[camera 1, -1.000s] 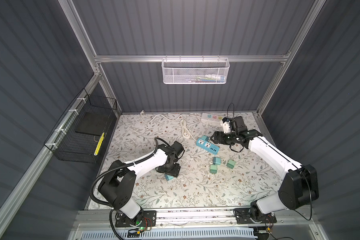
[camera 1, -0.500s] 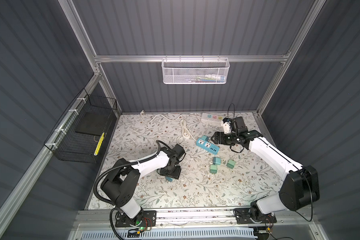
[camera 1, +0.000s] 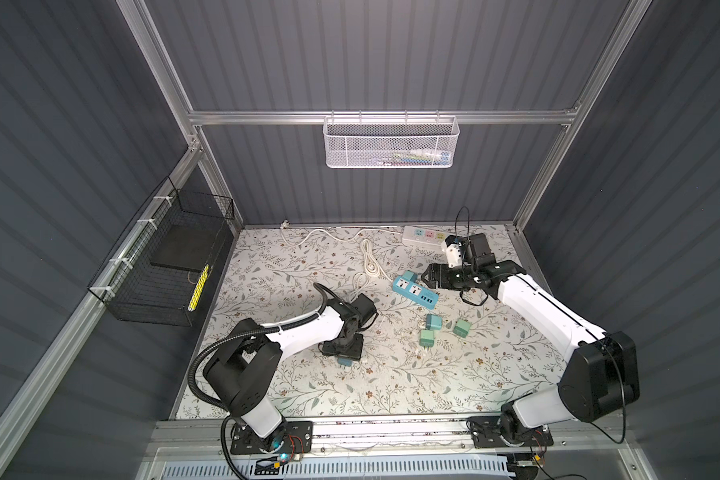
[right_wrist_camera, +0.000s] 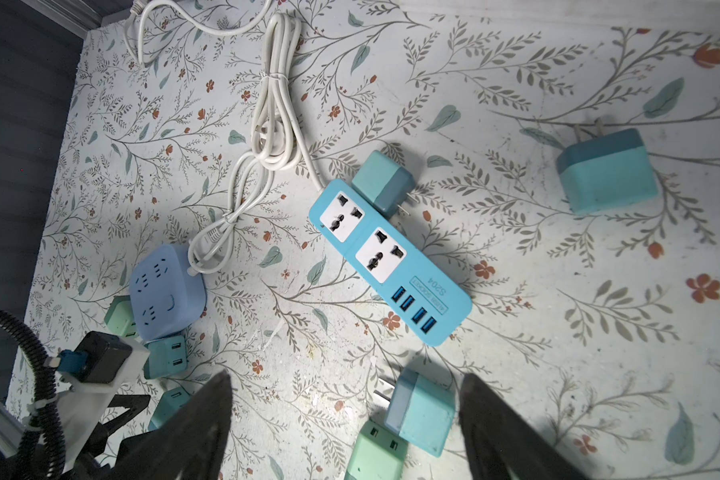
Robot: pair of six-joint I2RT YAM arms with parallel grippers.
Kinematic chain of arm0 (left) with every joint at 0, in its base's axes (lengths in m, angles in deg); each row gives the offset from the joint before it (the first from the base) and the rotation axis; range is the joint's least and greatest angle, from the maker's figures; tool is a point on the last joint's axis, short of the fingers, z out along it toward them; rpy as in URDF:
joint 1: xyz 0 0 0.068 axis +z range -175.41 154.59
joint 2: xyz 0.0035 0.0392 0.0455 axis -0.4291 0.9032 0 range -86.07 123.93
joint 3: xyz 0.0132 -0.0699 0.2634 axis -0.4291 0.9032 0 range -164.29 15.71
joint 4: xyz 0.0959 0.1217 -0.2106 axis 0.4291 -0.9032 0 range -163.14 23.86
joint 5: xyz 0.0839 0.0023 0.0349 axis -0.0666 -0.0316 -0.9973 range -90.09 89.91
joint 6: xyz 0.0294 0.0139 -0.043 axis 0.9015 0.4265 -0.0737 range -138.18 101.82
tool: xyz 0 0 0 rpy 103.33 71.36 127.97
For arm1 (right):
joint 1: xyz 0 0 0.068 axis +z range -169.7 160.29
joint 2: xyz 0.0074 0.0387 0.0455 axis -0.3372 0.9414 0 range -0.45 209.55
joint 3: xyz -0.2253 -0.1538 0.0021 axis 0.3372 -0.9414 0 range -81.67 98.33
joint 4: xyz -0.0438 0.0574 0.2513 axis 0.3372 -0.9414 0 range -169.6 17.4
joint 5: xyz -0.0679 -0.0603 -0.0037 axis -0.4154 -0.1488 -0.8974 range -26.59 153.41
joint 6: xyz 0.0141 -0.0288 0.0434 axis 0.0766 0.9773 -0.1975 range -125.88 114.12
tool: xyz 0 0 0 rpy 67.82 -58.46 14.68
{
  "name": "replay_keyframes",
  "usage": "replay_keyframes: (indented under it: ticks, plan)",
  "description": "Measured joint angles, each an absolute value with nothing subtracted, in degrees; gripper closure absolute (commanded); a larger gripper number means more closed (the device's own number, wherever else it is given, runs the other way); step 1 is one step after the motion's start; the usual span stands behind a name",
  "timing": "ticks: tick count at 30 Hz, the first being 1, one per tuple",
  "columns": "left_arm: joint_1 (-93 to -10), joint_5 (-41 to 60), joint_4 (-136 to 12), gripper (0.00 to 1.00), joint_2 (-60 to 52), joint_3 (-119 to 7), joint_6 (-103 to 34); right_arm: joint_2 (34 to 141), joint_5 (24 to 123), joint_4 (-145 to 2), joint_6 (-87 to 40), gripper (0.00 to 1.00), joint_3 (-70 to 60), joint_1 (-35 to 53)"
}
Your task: Insert the plug
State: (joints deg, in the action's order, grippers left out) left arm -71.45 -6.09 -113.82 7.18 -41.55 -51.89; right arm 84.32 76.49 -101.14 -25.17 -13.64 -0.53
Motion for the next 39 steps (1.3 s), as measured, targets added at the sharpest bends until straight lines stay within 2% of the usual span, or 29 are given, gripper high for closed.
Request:
replay_keyframes:
  ticks: [4,17,29,33,37,39]
  plan:
    - [-71.45,-5.33,-113.47,0.43,7.2,-41.33,-52.35,84.32,76.49,-101.14,-25.13,0.15,-13.64,-0.53]
    - [-71.87,-4.56,-112.55,0.48,8.45,-39.69,-52.33,84.34,76.76,-100.5,-25.15,0.17,-14.01,-0.53]
    - [-71.89,-4.74,-109.25,0.72,6.59,-37.94,-50.12,84.19,77.63,-100.26,-25.39,0.19,-14.76,-0.46]
    - [-72.09,-5.13,-105.78,0.73,3.33,-37.96,-47.17,83.29,78.68,-100.44,-25.3,0.2,-14.82,-0.2]
    - [-73.14,-5.5,-99.59,0.74,-0.38,-38.86,-43.08,81.69,82.33,-101.49,-23.9,0.27,-14.82,0.09]
    - [-73.86,-5.68,-95.13,0.75,-2.04,-39.12,-40.4,80.89,84.73,-102.25,-23.2,0.37,-14.8,0.2]
